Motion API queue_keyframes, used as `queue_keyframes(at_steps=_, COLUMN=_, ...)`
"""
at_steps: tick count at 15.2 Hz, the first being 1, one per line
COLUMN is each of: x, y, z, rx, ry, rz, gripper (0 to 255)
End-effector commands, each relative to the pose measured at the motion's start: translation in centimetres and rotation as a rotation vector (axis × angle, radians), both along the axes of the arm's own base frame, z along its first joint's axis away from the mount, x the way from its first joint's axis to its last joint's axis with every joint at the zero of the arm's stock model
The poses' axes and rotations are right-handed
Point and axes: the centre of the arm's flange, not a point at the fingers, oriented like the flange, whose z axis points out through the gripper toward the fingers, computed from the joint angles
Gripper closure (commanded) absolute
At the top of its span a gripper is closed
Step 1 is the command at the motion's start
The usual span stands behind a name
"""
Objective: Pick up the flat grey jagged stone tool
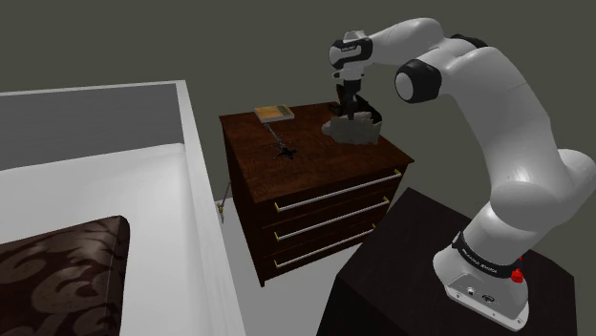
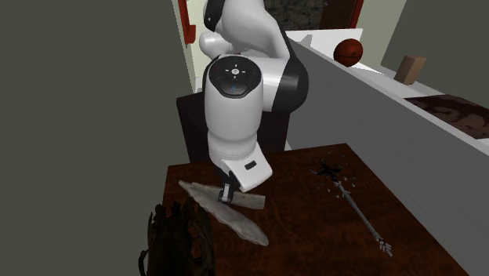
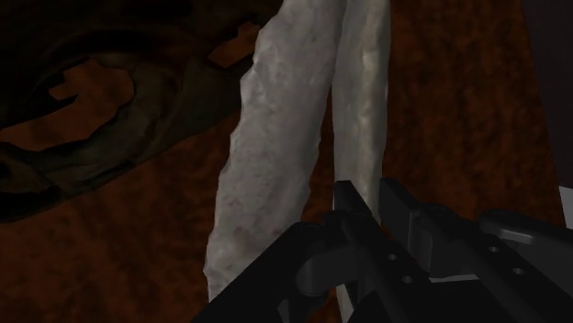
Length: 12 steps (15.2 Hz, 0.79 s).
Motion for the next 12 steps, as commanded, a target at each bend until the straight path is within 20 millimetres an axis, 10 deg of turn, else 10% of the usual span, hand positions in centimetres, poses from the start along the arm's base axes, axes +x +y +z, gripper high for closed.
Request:
queue_keyframes(at_steps=1, x=0.0, y=0.0, z=0.8, rx=0.0, ry=0.0, rz=0.0, gripper=255)
queue_keyframes(at_steps=12, x=0.0, y=0.0, z=6.6, rx=0.0, ry=0.0, rz=0.0, gripper=255)
